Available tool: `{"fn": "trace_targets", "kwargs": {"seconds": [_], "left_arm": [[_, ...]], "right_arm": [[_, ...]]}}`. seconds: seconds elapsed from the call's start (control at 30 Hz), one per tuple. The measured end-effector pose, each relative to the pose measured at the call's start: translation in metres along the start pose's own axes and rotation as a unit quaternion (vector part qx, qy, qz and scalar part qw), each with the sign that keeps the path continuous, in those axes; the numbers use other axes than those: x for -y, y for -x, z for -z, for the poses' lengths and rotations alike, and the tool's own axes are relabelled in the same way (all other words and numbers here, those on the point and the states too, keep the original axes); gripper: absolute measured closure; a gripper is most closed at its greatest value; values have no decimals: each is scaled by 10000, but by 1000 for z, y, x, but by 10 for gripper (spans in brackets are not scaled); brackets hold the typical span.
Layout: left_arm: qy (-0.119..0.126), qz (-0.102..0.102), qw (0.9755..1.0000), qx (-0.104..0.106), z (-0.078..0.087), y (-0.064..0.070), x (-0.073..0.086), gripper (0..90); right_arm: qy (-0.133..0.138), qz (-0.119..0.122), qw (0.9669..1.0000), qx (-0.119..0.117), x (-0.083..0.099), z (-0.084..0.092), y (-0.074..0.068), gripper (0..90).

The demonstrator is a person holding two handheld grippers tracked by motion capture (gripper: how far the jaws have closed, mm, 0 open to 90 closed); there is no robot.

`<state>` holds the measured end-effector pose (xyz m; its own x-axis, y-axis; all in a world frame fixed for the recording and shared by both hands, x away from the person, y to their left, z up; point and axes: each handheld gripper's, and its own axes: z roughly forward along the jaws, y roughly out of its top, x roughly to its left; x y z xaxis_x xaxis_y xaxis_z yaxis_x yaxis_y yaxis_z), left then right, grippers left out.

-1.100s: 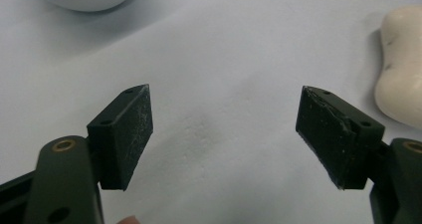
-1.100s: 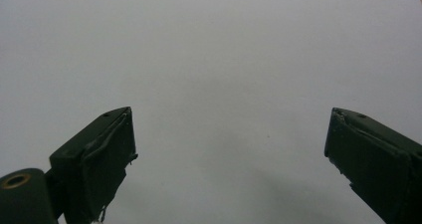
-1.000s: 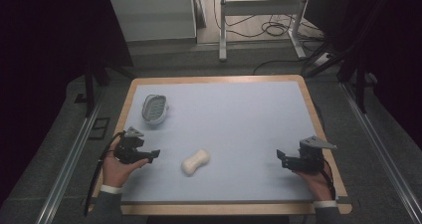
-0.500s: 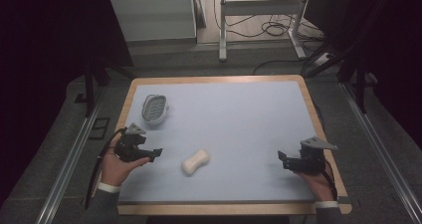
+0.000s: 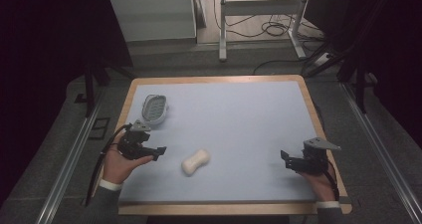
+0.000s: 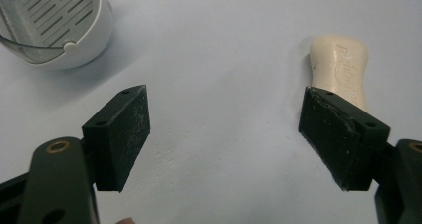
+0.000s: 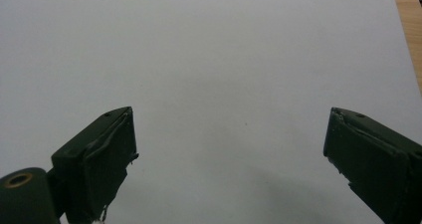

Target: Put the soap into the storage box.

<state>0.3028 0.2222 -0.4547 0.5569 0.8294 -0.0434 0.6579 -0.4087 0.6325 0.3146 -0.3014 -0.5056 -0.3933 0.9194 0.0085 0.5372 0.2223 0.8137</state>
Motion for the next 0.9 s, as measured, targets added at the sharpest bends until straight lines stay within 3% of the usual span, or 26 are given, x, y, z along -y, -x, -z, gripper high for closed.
{"fn": "trace_targets", "kwargs": {"seconds": [0.27,0.63,0.9], "left_arm": [[-93,-34,9999,76,-2,4,-2,212],[-128,-289,9993,185,-6,20,-12,216],[-298,-400,9985,228,-13,27,-17,215]], "right_arm": [[-3,-13,10000,36,0,0,1,63],[-5,62,10000,27,0,0,-1,65],[-2,53,10000,55,0,1,0,67]]}}
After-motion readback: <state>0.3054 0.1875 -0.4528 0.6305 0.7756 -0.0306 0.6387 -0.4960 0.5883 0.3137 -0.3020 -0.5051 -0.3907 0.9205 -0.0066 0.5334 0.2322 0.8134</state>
